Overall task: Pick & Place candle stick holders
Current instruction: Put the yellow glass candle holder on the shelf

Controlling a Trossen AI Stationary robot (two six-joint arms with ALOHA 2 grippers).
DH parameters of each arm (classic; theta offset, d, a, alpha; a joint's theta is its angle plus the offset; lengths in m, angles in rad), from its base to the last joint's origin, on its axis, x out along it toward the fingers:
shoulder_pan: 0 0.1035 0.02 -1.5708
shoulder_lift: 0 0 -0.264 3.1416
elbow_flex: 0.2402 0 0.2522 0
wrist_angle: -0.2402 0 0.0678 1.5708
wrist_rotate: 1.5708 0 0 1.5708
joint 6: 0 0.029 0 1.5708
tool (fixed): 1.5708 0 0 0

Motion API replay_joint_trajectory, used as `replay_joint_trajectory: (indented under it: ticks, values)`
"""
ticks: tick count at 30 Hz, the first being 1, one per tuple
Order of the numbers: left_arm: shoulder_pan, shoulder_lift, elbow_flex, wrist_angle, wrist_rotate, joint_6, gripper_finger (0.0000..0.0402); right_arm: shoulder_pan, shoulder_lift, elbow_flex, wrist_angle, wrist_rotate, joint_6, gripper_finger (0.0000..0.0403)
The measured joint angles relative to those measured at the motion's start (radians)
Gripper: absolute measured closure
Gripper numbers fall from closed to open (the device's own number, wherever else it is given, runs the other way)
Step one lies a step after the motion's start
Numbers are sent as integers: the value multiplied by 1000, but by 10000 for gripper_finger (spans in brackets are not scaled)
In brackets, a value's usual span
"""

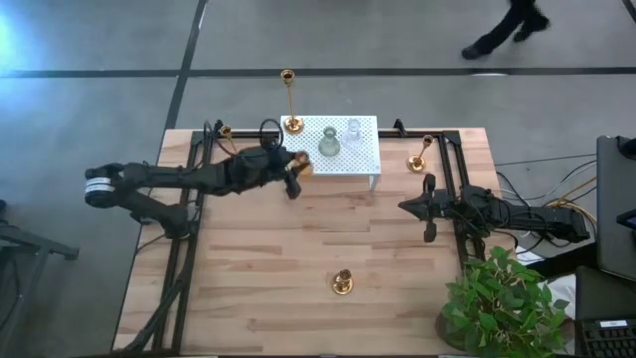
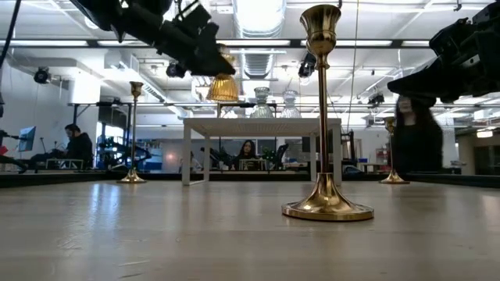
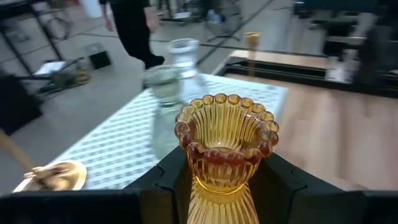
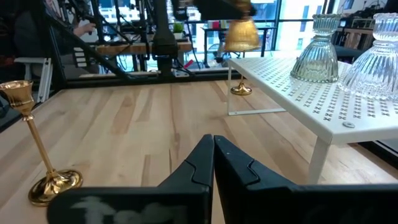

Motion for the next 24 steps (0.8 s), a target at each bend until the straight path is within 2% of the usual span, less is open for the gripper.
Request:
replay_joint_trajectory:
  ticks: [4, 13, 24]
  values:
    - [54, 21, -1, 23, -7, 0, 272, 0, 0, 0, 0, 0, 0, 394]
    - [139, 127, -1, 187, -9, 41, 272, 0, 0, 0, 0, 0, 0, 394]
    - [196, 240, 71, 193, -4, 100, 272, 0, 0, 0, 0, 0, 0, 394]
